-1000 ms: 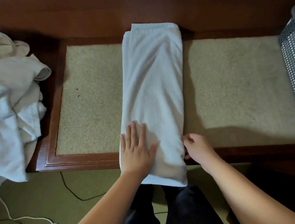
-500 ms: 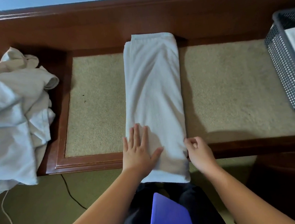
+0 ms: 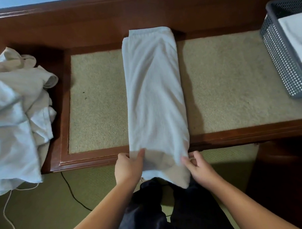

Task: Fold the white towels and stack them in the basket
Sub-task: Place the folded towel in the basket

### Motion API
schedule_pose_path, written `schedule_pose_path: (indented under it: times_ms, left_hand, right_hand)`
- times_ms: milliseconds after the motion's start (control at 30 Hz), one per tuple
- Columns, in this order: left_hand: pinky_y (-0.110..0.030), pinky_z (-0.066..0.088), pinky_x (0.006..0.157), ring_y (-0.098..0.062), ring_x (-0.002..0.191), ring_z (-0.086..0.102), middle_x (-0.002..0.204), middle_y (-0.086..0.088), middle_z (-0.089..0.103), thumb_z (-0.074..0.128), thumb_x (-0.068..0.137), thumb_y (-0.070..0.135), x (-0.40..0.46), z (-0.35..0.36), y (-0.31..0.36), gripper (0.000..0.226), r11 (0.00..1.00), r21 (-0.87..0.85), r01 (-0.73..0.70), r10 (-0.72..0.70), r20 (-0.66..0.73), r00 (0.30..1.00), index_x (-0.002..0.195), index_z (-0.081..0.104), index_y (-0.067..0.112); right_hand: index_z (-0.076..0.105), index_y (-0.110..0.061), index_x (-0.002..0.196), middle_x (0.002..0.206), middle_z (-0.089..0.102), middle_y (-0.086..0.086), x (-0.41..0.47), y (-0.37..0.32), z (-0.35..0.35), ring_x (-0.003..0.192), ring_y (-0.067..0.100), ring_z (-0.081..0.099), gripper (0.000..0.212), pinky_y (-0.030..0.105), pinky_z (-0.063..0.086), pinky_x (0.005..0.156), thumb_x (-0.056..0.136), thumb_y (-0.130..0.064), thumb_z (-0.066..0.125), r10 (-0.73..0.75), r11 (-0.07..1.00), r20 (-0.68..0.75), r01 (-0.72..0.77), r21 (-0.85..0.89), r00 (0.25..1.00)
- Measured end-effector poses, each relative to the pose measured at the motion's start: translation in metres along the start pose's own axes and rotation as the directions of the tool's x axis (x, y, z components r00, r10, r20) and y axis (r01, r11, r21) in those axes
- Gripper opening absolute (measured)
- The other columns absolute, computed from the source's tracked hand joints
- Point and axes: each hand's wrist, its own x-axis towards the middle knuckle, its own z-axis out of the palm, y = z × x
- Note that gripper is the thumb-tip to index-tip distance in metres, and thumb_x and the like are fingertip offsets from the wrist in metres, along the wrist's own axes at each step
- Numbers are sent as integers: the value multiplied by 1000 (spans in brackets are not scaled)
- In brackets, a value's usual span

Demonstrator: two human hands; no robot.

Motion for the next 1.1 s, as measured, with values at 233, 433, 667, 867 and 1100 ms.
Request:
schedule_pose_path:
  times_ms: [233, 433, 667, 867, 1100]
  left_hand:
    - [-32, 50, 70, -14, 90, 66, 97, 7, 69, 68, 91, 62, 6, -13, -27, 41, 995, -2, -102, 101, 183, 978, 102, 64, 23]
    - [-35, 49, 69, -17, 87, 64, 97, 0, 66, 59, 101, 53, -3, -19, -33, 34, 990, -65, -122, 133, 222, 966, 102, 53, 20]
    - [-43, 43, 99, -30, 114, 43, 123, -9, 49, 68, 88, 28, -7, -4, -45, 56, 960, 220, -170, 142, 138, 980, 131, 36, 9]
    - [-45, 43, 101, -31, 125, 46, 137, -7, 51, 71, 85, 38, -26, 10, -15, 66, 776, 335, -535, 606, -157, 780, 142, 47, 14]
    - [-44, -3, 130, -18, 158, -21, 173, 0, -17, 22, 105, 67, 16, 41, 44, 81, 635, 504, -585, 640, 80, 764, 166, -8, 22]
  right_hand:
    - [63, -24, 101, 98, 70, -6, -4, 7, 0, 89, 8, 67, 26, 26, 49, 67, 99, -50, 63, 62, 960, 3, -59, -275, 998]
    - [58, -13, 99, 101, 72, 5, 9, 16, -9, 84, 16, 67, 26, 34, 52, 74, 92, -30, 76, 117, 977, -108, -134, -166, 987]
    - [47, -16, 134, 131, 45, 7, -11, 1, 4, 117, 23, 50, 60, 32, 47, 89, 82, -7, 76, -220, 910, -422, 29, -413, 880]
    - [34, -14, 158, 169, 23, 10, -2, -32, 24, 158, 27, 19, 67, 41, 26, 125, 97, -8, 59, -672, 571, -105, 422, -704, 733]
    - [4, -21, 167, 173, -12, 8, 69, -47, 30, 159, 25, -17, 65, 41, -9, 127, 107, -34, 24, -560, 291, 161, 375, -880, 812]
